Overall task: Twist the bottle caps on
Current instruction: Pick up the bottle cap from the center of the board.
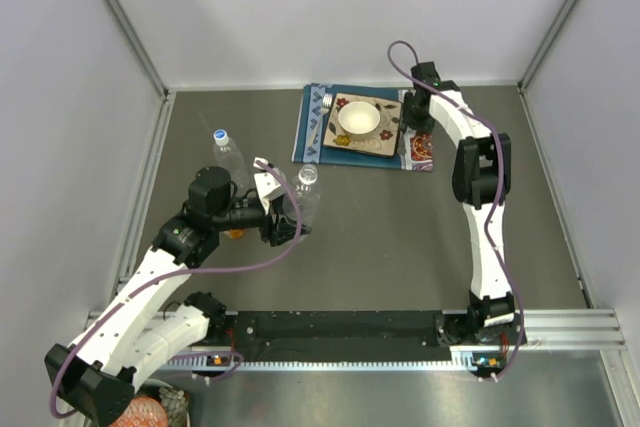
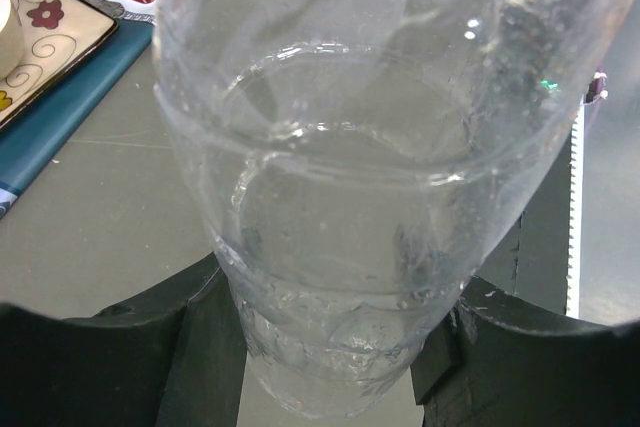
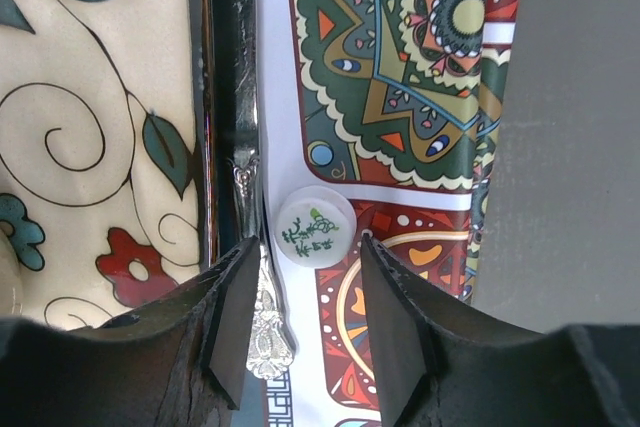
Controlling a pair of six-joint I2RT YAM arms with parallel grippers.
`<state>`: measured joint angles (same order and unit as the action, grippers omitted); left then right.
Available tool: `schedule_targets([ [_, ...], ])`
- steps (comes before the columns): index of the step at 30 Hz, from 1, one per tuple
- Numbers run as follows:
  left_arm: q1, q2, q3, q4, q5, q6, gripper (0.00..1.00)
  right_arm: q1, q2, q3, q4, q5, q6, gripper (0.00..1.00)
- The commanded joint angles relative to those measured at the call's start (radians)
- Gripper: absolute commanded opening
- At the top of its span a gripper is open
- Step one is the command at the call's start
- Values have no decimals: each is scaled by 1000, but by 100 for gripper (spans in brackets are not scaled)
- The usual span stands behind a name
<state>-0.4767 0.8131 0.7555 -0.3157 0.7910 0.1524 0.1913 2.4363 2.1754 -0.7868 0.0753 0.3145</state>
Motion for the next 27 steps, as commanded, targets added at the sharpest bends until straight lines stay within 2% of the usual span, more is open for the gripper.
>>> schedule_targets([
  [1,0,-26,44,50,-1,4,1,16,23,44,-20,26,-3,45],
  [6,0,-29,38,47,-3,6,1,16,15,43,-22,40,-11,37],
  [10,0,-31,34,46,1,4,1,16,7,41,-20,46,-17,26],
  [11,0,-31,33,47,4,6,1,16,3,37,-20,50,-20,21],
  [17,0,-35,15,18,24,33,2,30,-69,-11,-3,90,-64,12],
  [22,0,-49,5,-19,42,97,2,49,-233,-103,23,74,-97,10],
  [27,-2,-72,-7,-59,68,147,2,82,-480,-370,126,14,-129,8],
])
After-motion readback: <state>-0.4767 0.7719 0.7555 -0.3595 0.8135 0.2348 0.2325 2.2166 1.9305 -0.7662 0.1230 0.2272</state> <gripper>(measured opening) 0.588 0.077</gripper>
